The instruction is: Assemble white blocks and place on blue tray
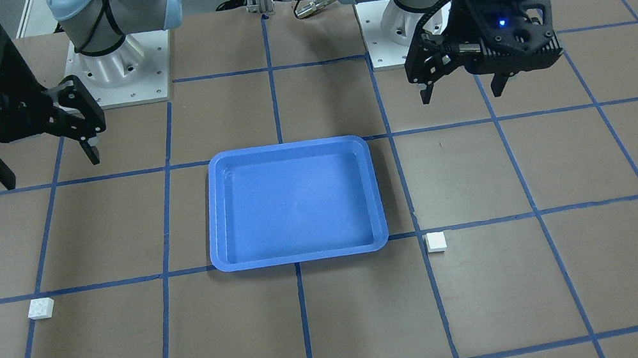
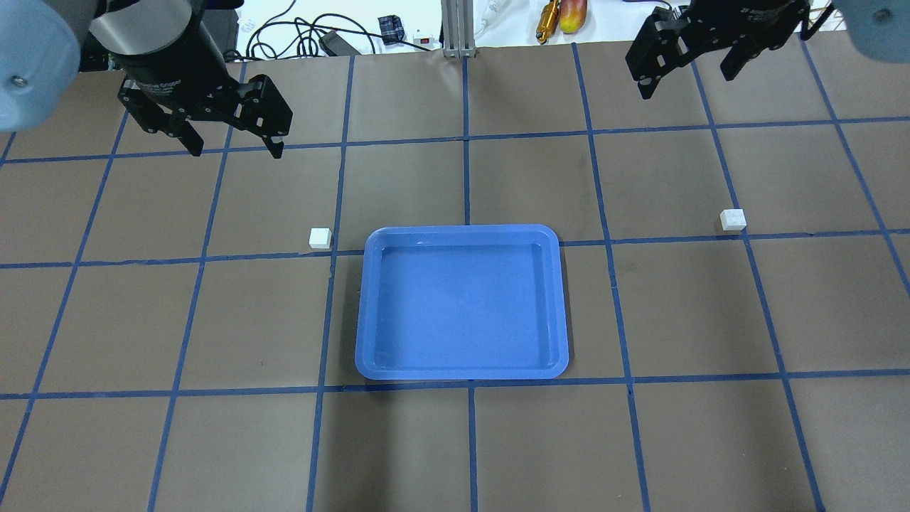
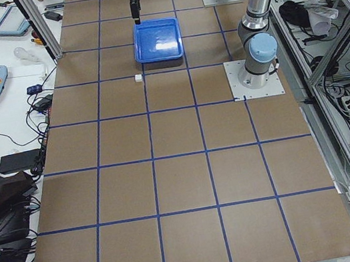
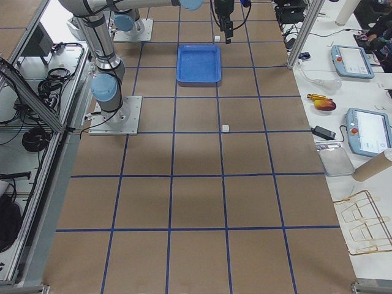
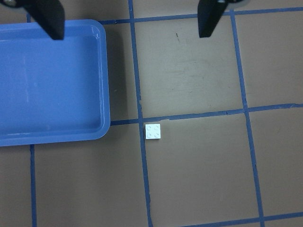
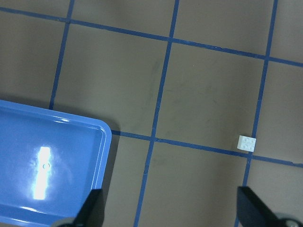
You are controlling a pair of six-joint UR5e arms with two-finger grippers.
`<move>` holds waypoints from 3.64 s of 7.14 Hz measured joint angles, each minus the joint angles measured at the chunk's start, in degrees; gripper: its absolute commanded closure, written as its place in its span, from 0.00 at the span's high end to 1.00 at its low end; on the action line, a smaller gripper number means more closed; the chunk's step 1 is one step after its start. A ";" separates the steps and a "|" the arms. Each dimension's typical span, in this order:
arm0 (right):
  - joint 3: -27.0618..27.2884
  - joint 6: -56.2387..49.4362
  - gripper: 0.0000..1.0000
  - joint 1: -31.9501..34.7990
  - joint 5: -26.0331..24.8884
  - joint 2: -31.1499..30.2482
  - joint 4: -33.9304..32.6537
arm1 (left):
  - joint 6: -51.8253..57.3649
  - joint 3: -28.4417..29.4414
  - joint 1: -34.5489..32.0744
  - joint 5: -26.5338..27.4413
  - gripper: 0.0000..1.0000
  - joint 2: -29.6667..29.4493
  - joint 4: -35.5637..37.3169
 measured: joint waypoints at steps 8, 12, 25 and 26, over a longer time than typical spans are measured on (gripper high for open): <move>1.95 -50.15 1.00 -15.75 1.36 -0.87 7.69 | 1.02 -9.57 2.58 -2.85 1.00 -5.02 9.59; 2.52 -84.64 1.00 -29.35 2.38 4.33 5.57 | 6.81 -18.18 2.71 -2.17 1.00 -15.60 29.31; 18.32 -111.62 1.00 -32.28 21.82 26.57 -20.61 | -0.44 -14.63 0.08 -2.68 0.05 -20.18 27.71; 18.72 -111.76 0.99 -32.25 21.47 26.67 -21.00 | -5.51 -14.58 -3.14 -4.45 0.05 -18.47 25.63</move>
